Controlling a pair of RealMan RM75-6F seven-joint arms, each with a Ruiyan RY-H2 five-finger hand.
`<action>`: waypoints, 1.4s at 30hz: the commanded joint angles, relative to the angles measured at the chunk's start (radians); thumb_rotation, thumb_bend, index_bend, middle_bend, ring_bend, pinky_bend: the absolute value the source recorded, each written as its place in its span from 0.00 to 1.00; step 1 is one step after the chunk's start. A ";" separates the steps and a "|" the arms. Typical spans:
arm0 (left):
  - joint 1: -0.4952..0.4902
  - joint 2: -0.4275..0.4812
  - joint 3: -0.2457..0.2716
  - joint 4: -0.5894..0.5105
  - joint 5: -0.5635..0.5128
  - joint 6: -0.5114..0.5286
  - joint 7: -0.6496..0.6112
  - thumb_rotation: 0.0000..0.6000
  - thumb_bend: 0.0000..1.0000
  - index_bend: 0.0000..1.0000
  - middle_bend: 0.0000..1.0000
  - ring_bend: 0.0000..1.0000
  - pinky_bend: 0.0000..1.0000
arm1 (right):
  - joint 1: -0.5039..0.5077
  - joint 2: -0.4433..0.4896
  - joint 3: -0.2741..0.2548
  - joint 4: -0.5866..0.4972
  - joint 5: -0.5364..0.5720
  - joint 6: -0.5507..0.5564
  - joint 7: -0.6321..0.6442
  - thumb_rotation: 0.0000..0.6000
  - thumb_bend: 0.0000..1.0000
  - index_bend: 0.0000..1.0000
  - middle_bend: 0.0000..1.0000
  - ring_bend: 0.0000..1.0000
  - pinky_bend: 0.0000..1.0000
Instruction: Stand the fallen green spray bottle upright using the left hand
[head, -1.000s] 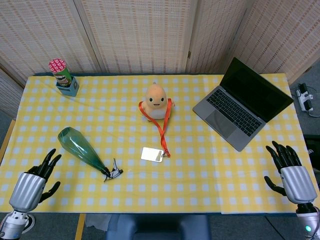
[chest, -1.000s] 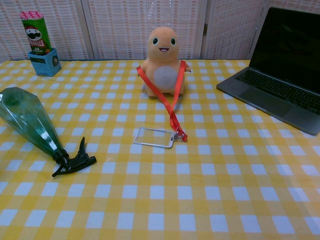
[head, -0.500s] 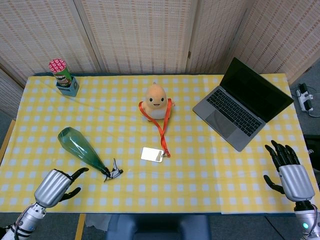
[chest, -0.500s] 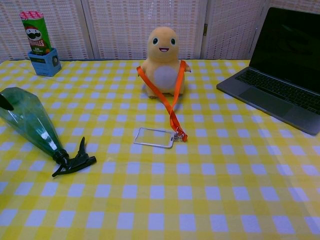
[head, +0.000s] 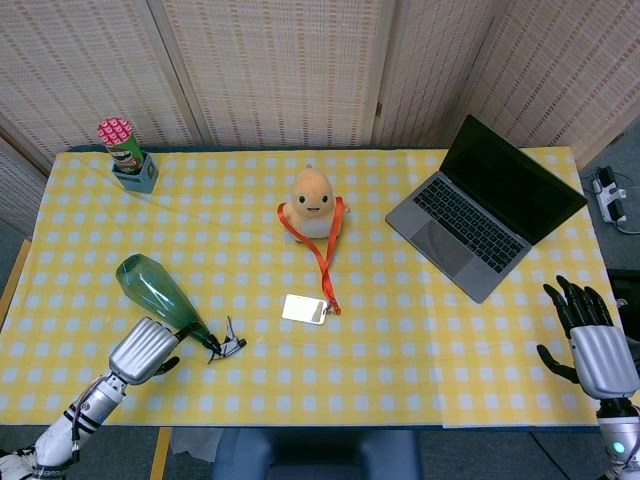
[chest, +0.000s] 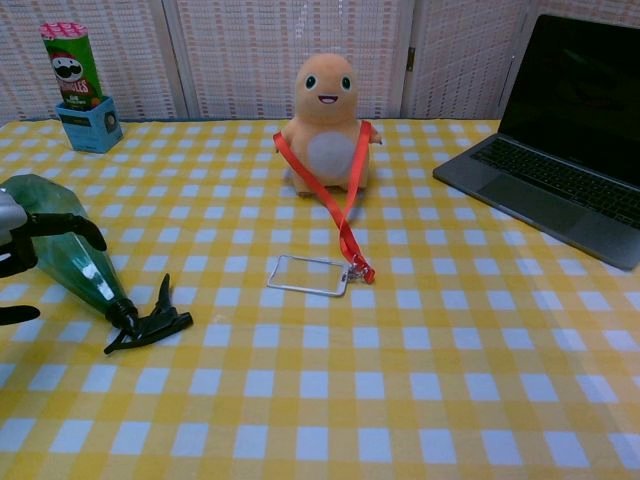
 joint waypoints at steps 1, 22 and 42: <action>-0.028 -0.040 -0.006 0.058 -0.013 -0.022 -0.006 1.00 0.25 0.27 1.00 1.00 1.00 | 0.006 0.001 -0.002 -0.001 0.004 -0.016 0.002 1.00 0.33 0.00 0.00 0.00 0.00; -0.092 -0.224 0.012 0.324 -0.021 0.001 -0.063 1.00 0.24 0.28 1.00 1.00 1.00 | 0.025 0.009 -0.001 -0.005 0.039 -0.069 0.000 1.00 0.33 0.00 0.00 0.00 0.00; -0.169 -0.384 -0.080 0.491 -0.163 -0.043 -0.144 1.00 0.25 0.32 1.00 1.00 1.00 | 0.019 0.025 0.003 0.003 0.057 -0.069 0.034 1.00 0.33 0.00 0.00 0.00 0.00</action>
